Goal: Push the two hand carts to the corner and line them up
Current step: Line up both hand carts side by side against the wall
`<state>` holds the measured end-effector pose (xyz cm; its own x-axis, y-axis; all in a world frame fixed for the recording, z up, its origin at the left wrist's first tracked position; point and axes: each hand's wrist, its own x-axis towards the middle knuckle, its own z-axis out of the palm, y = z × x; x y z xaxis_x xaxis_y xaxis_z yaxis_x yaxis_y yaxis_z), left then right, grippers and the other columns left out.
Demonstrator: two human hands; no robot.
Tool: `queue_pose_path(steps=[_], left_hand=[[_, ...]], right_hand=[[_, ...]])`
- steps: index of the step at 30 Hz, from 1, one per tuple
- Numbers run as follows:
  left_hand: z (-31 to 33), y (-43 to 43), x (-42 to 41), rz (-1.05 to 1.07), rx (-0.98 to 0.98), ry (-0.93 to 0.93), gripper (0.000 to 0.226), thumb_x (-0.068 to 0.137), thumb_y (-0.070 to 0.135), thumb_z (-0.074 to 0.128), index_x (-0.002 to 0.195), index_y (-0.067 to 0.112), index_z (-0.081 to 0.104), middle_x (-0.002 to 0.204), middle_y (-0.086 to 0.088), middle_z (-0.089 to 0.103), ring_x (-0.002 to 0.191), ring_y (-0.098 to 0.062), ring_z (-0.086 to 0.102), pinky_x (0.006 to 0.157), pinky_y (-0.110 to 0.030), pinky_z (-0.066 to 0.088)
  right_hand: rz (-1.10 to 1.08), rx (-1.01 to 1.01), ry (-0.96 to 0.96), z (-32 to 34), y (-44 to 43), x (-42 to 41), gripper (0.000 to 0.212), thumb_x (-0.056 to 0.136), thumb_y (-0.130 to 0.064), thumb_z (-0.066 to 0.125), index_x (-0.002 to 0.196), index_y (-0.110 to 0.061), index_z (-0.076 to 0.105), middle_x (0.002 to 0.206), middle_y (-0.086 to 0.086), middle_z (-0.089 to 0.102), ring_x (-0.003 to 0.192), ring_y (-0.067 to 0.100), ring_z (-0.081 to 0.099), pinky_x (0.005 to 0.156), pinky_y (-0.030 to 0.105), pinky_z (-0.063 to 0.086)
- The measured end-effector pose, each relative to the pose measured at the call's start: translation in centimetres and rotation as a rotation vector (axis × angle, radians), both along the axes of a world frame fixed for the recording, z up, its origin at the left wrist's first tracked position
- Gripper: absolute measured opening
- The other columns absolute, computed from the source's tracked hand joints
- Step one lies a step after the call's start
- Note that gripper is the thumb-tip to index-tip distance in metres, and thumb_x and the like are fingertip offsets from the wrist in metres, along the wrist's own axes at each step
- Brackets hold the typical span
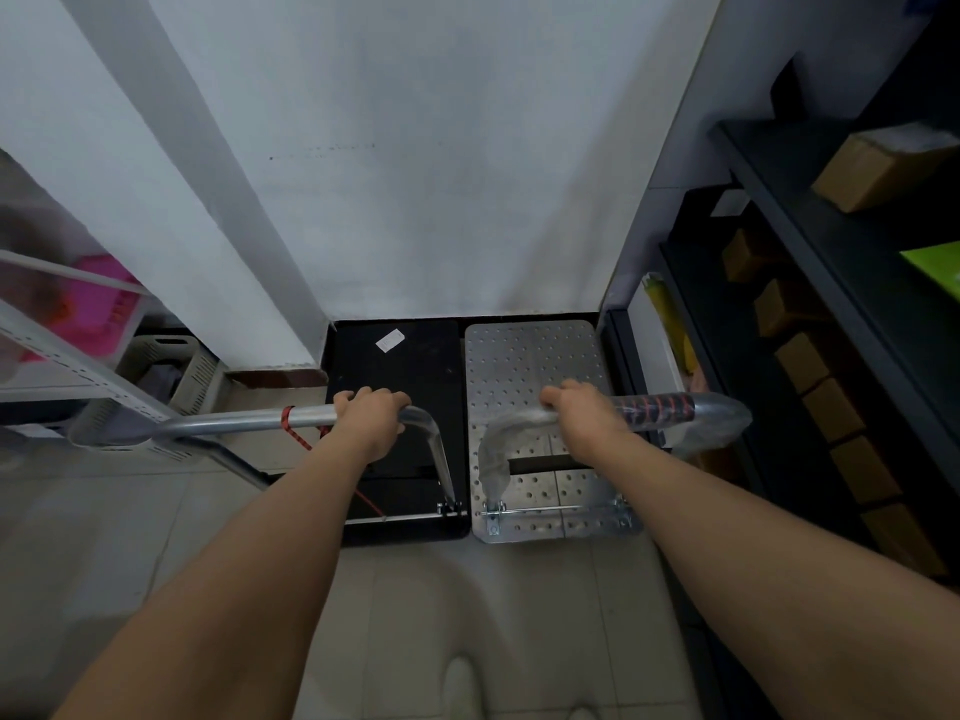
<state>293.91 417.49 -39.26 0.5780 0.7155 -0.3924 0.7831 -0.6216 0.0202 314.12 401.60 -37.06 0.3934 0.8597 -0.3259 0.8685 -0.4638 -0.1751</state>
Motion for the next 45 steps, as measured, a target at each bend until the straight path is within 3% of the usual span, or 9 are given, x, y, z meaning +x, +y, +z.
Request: queue_pose_path(steps=[10, 15, 21, 26, 32, 36, 45], left_hand=[[0.2, 0.8, 0.7, 0.013, 0.002, 0.005, 0.029, 0.096, 0.020, 0.049, 0.123, 0.028, 0.051, 0.118, -0.001, 0.055, 0.116, -0.024, 0.045, 0.098, -0.041, 0.028], [0.2, 0.5, 0.3, 0.030, -0.024, 0.003, 0.026, 0.096, 0.027, 0.049, 0.122, 0.030, 0.051, 0.115, 0.000, 0.055, 0.113, -0.023, 0.045, 0.098, -0.042, 0.028], [0.0, -0.7, -0.5, 0.026, -0.007, -0.007, 0.026, 0.097, 0.029, 0.046, 0.122, 0.029, 0.051, 0.115, 0.000, 0.055, 0.112, -0.022, 0.045, 0.095, -0.040, 0.028], [-0.1, -1.3, -1.0, 0.029, 0.006, -0.012, 0.029, 0.097, 0.029, 0.046, 0.125, 0.030, 0.050, 0.116, 0.001, 0.054, 0.112, -0.021, 0.045, 0.094, -0.039, 0.027], [0.2, -1.1, -0.7, 0.029, 0.028, -0.002, 0.030, 0.097, 0.029, 0.047, 0.127, 0.030, 0.049, 0.118, 0.000, 0.054, 0.114, -0.021, 0.045, 0.094, -0.038, 0.027], [0.2, -0.4, -0.5, 0.030, 0.023, -0.007, 0.029, 0.097, 0.029, 0.047, 0.125, 0.029, 0.051, 0.118, 0.000, 0.055, 0.115, -0.022, 0.045, 0.094, -0.039, 0.027], [0.2, 1.0, 0.7, 0.032, 0.010, -0.014, 0.027, 0.097, 0.028, 0.048, 0.123, 0.030, 0.051, 0.115, 0.000, 0.055, 0.113, -0.021, 0.045, 0.095, -0.039, 0.027]], right_hand=[[0.039, -0.014, 0.030, -0.4, -0.1, 0.2, 0.048, 0.081, 0.012, 0.051, 0.117, -0.019, 0.052, 0.119, 0.003, 0.049, 0.112, 0.022, 0.042, 0.091, 0.033, 0.039], [0.038, -0.106, 0.080, -0.4, -0.2, 0.1, 0.041, 0.082, 0.011, 0.049, 0.104, -0.022, 0.059, 0.106, 0.005, 0.060, 0.101, 0.026, 0.057, 0.079, 0.033, 0.047], [-0.007, -0.088, 0.097, -0.6, -0.6, -0.1, 0.050, 0.077, 0.016, 0.046, 0.106, -0.022, 0.062, 0.103, 0.008, 0.062, 0.097, 0.028, 0.059, 0.075, 0.034, 0.050], [0.002, -0.076, 0.073, -0.7, -1.1, -0.7, 0.048, 0.074, 0.018, 0.047, 0.102, -0.018, 0.062, 0.099, 0.009, 0.063, 0.095, 0.027, 0.060, 0.079, 0.036, 0.054], [0.012, -0.110, 0.066, -0.7, -0.7, -0.5, 0.042, 0.076, 0.014, 0.047, 0.102, -0.016, 0.060, 0.100, 0.011, 0.062, 0.096, 0.029, 0.059, 0.070, 0.032, 0.046], [0.015, -0.077, 0.043, -0.9, -0.2, -0.2, 0.044, 0.079, 0.014, 0.047, 0.102, -0.021, 0.060, 0.098, 0.009, 0.062, 0.095, 0.028, 0.059, 0.075, 0.034, 0.051], [0.023, -0.099, 0.027, -0.9, 1.5, 1.1, 0.044, 0.079, 0.012, 0.051, 0.105, -0.022, 0.060, 0.097, 0.006, 0.059, 0.095, 0.025, 0.058, 0.071, 0.031, 0.047]])
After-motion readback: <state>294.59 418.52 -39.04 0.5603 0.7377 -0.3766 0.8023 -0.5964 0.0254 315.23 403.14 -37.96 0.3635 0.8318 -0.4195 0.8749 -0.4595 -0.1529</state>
